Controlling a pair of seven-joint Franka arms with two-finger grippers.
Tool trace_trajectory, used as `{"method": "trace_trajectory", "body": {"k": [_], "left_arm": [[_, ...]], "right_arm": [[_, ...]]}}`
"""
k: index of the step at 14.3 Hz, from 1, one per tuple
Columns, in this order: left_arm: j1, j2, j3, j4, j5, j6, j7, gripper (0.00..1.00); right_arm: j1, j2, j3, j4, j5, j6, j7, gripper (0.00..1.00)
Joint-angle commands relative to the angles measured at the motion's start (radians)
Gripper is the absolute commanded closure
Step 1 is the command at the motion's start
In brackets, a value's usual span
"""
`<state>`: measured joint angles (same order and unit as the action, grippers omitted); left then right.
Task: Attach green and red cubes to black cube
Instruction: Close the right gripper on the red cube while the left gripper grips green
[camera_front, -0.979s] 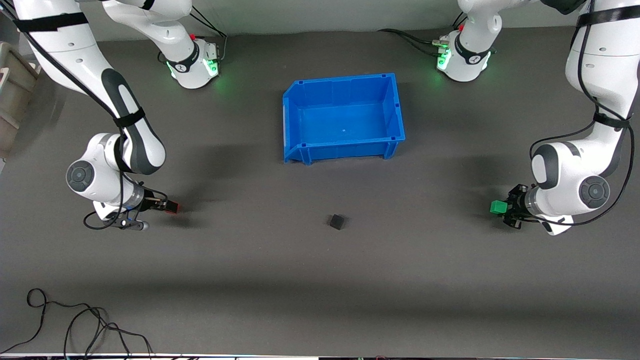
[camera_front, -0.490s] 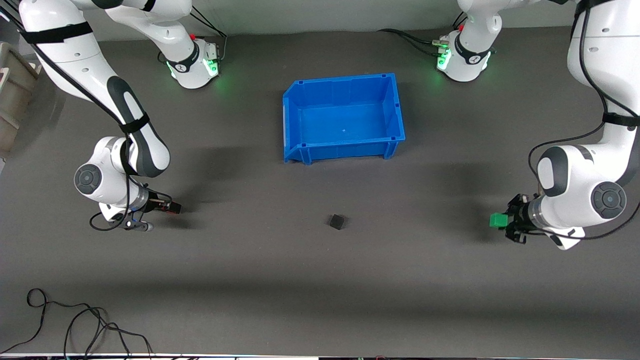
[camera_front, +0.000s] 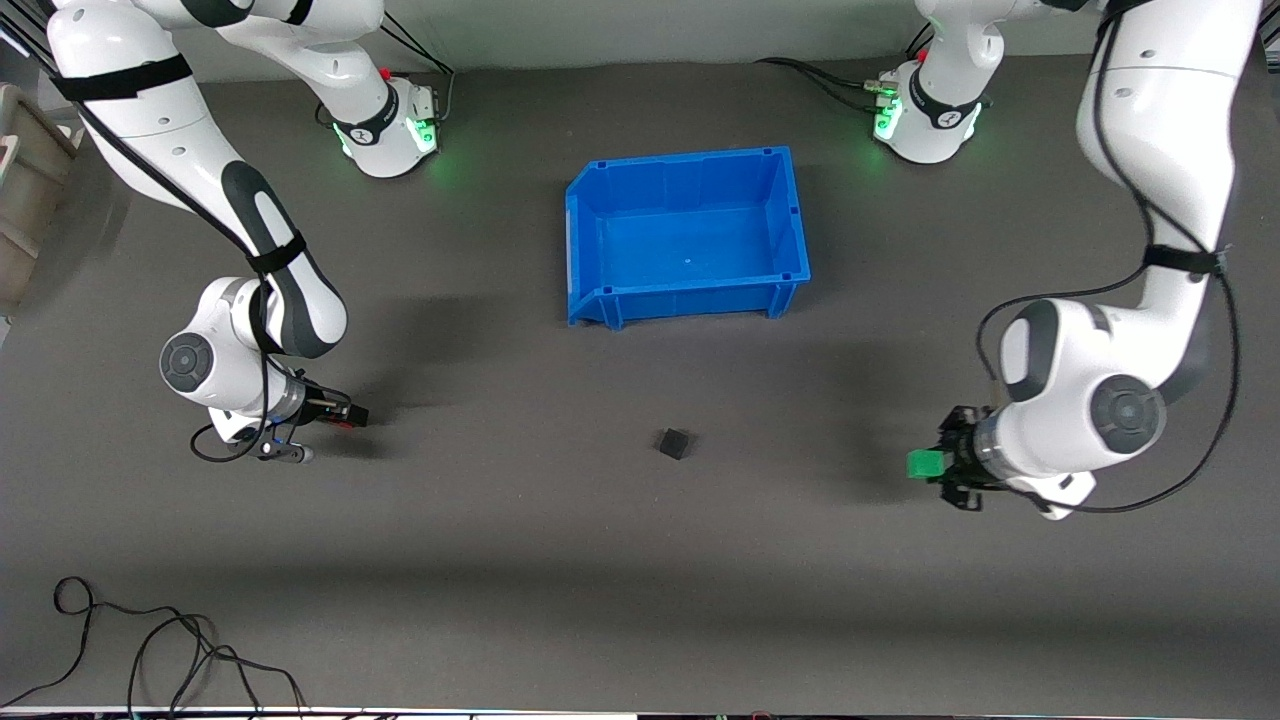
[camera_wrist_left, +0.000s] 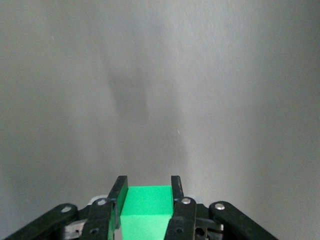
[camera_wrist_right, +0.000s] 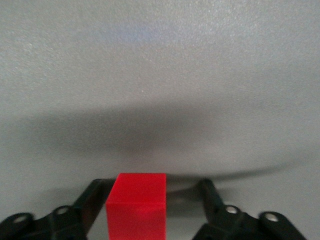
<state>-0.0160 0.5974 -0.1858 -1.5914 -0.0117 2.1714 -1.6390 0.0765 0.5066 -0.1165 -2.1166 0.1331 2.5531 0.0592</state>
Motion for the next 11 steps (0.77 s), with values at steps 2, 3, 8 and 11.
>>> {"method": "trace_trajectory", "body": {"k": [2,3,8,11], "left_arm": [[-0.024,0.033,0.008,0.079,-0.002,-0.022,-0.056,1.0],[-0.036,0.036,0.008,0.079,-0.004,-0.019,-0.061,1.0],[-0.044,0.053,0.008,0.1,-0.001,-0.021,-0.105,1.0],[-0.058,0.073,0.008,0.105,-0.001,-0.004,-0.113,1.0]], "right_arm": [[0.009,0.007,-0.003,0.004,0.017,0.012,0.014,0.43],[0.009,0.007,-0.002,0.004,0.017,0.012,0.014,0.49],[0.009,0.006,-0.002,0.004,0.04,0.012,0.017,1.0],[0.017,0.003,-0.003,0.003,0.21,-0.001,0.017,1.0]]}}
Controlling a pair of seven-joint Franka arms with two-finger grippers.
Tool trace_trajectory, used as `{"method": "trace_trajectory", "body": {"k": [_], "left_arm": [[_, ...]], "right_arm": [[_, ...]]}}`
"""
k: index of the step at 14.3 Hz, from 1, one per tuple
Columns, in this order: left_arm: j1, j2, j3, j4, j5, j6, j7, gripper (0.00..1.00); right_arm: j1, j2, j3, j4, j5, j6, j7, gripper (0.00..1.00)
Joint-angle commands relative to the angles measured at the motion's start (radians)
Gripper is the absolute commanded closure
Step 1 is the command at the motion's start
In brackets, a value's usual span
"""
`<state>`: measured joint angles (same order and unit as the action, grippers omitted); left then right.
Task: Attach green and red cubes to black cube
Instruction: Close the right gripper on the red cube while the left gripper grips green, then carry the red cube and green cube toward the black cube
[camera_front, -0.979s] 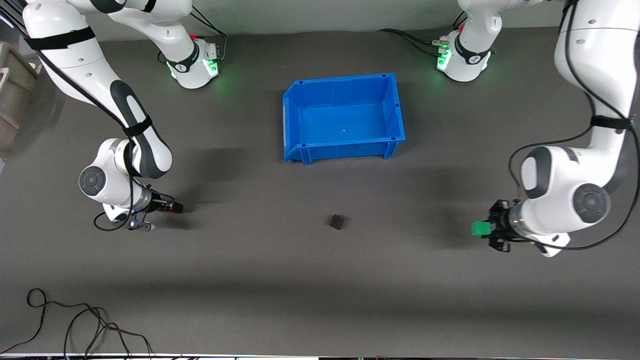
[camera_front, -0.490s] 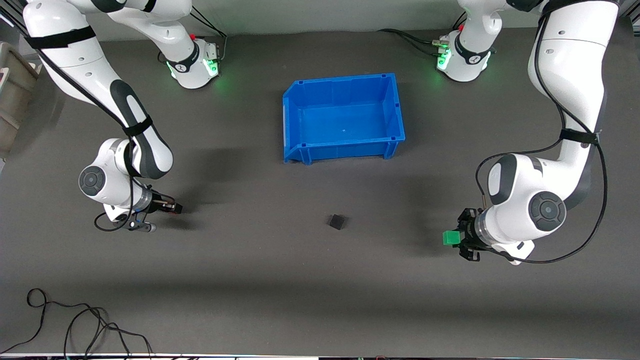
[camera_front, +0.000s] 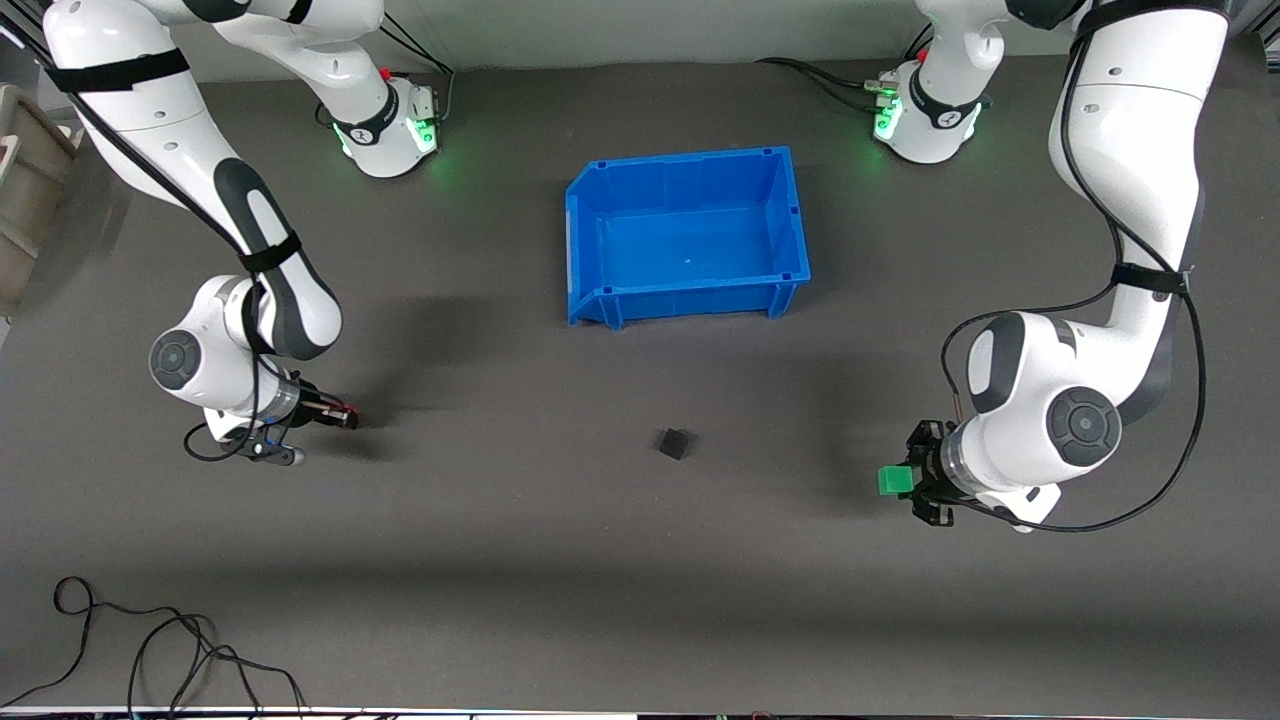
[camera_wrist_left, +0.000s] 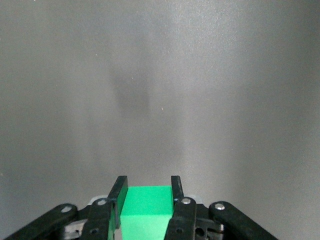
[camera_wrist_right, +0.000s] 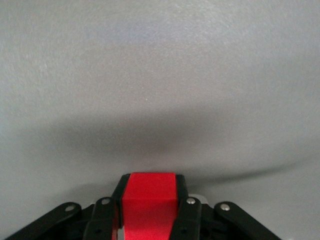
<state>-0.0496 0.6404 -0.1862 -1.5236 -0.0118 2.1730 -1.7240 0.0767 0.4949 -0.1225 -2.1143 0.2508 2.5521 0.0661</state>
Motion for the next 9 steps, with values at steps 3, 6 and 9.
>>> {"method": "trace_trajectory", "body": {"k": [3,6,9], "left_arm": [[-0.054,0.035,0.008,0.04,-0.002,-0.012,-0.032,1.0],[-0.055,0.044,0.01,0.04,0.018,-0.001,-0.031,1.0],[-0.052,0.067,0.01,0.055,0.016,0.005,-0.023,1.0]], "right_arm": [[0.069,-0.002,0.003,0.002,0.201,-0.026,0.16,1.0],[0.219,-0.01,0.0,0.029,0.223,-0.021,0.589,1.0],[0.329,0.011,0.0,0.106,0.223,-0.024,0.944,1.0]]}}
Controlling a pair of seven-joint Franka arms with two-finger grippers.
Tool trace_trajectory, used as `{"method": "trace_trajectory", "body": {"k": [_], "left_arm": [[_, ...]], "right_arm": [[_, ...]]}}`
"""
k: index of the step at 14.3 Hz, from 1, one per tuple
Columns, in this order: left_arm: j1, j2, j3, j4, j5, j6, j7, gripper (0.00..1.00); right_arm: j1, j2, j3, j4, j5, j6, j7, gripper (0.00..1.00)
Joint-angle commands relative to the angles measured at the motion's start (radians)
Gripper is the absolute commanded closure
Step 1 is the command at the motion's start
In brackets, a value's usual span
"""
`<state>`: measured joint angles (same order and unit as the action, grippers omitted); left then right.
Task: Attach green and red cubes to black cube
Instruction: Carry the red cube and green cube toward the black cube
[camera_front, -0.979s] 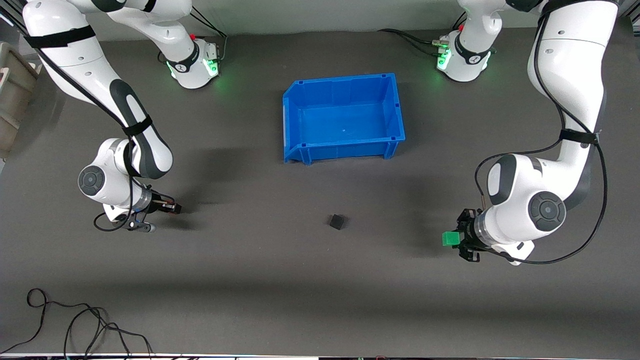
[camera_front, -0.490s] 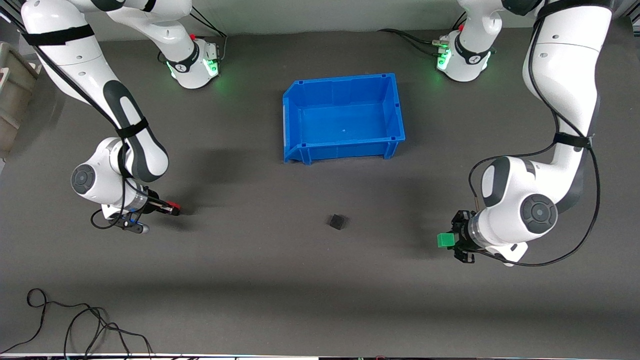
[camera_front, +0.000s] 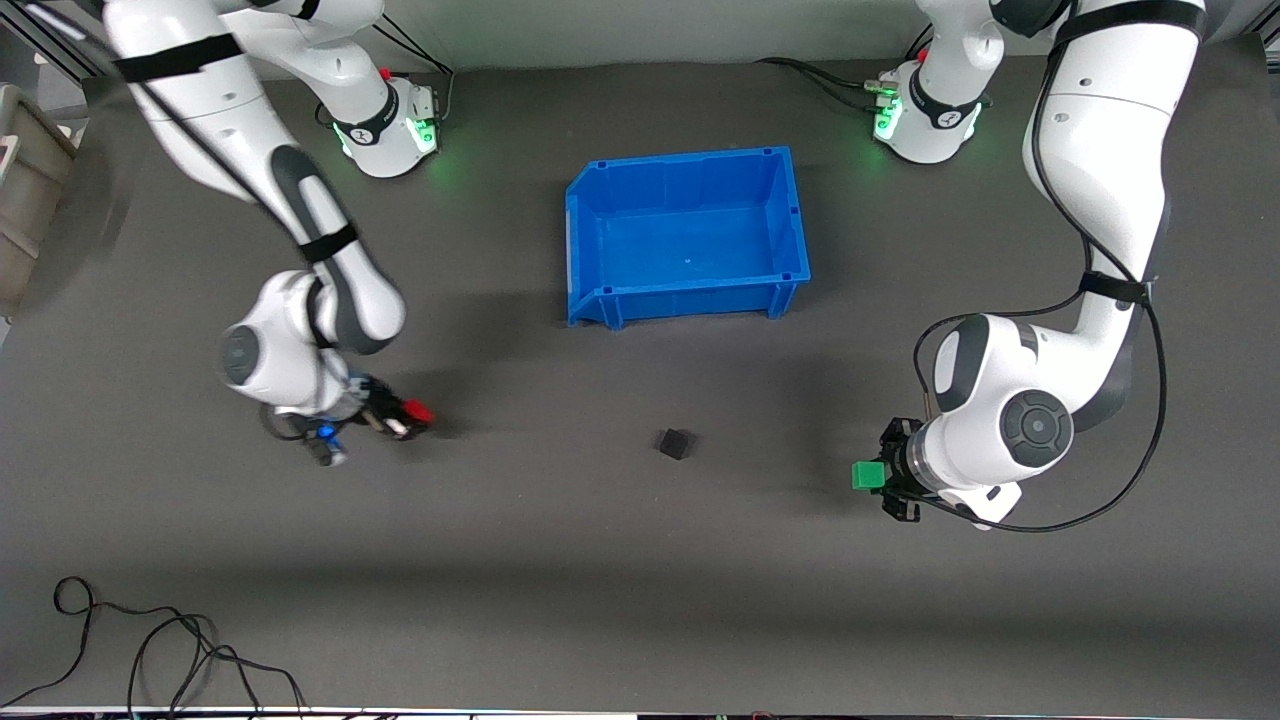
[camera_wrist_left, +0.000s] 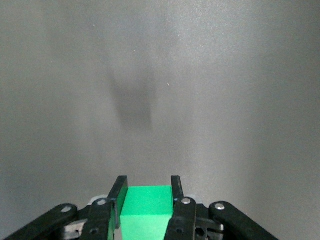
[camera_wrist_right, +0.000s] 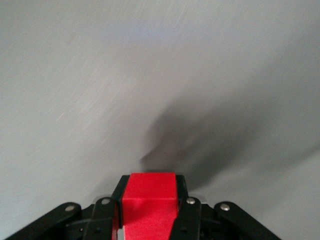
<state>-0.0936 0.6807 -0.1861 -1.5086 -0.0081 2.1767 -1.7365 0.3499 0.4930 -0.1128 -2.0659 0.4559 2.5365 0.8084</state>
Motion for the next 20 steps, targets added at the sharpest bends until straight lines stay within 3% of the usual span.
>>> {"method": "trace_trajectory", "body": {"k": [1,4,10,17,20], "left_arm": [[-0.003,0.025,0.01,0.051,0.014,-0.015,-0.011,1.0],[0.002,0.019,0.011,0.064,0.001,-0.026,-0.012,1.0],[-0.029,0.028,0.008,0.084,-0.053,-0.048,-0.135,1.0],[-0.142,0.108,0.008,0.082,-0.105,0.038,-0.431,1.0],[-0.187,0.128,0.008,0.09,-0.108,0.075,-0.498,1.0]], "right_arm": [[0.076,0.028,-0.007,0.09,0.018,-0.009,0.309,1.0],[0.164,0.102,-0.007,0.217,0.018,-0.025,0.626,1.0],[0.256,0.298,-0.007,0.577,0.001,-0.209,1.081,1.0],[0.333,0.459,-0.008,0.783,-0.029,-0.213,1.354,1.0],[0.348,0.49,-0.007,0.797,-0.028,-0.213,1.388,1.0]]}}
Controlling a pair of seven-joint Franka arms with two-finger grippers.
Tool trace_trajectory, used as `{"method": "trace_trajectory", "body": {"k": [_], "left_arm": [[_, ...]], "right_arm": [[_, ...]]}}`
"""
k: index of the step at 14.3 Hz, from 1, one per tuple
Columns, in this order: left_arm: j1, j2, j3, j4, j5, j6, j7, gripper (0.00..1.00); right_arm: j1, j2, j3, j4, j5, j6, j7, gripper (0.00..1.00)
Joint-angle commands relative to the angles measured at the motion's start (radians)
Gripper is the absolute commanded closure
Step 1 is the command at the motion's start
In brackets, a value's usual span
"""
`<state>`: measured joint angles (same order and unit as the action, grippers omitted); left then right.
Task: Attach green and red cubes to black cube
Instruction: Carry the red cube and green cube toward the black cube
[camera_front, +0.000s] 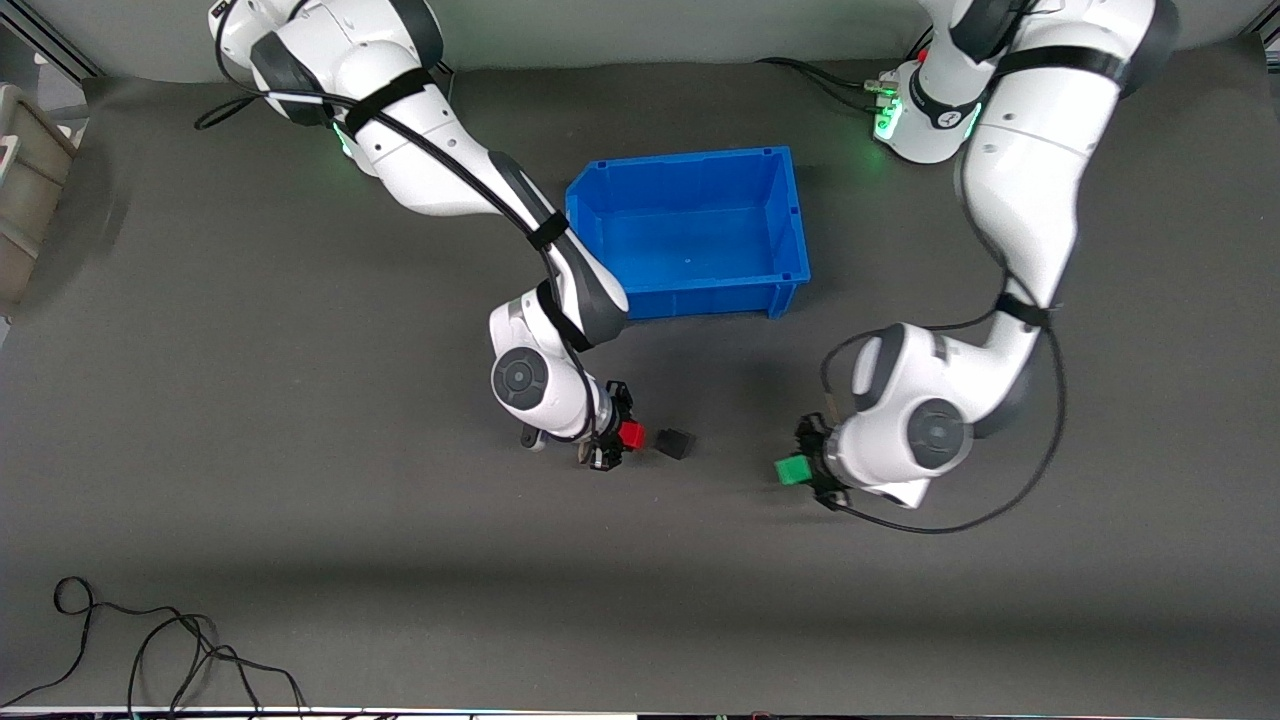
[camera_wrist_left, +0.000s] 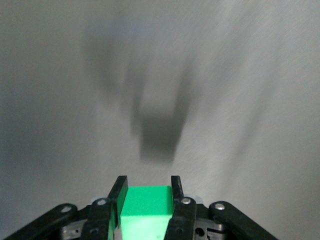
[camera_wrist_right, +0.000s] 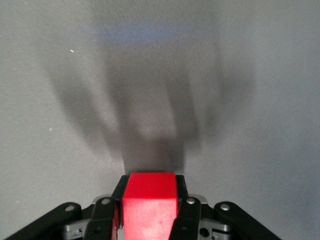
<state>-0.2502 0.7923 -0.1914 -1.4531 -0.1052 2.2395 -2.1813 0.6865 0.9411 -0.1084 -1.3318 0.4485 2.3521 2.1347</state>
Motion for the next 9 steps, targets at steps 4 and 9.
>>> {"method": "trace_trajectory", "body": {"k": [4,9], "left_arm": [[-0.111,0.054,0.016,0.042,-0.001,0.076,-0.165,1.0],[-0.207,0.1,0.02,0.056,0.093,0.195,-0.144,1.0]], "right_arm": [[0.011,0.054,-0.011,0.089,-0.019,-0.03,0.086,1.0],[0.027,0.084,-0.011,0.125,-0.02,-0.03,0.132,1.0]]}}
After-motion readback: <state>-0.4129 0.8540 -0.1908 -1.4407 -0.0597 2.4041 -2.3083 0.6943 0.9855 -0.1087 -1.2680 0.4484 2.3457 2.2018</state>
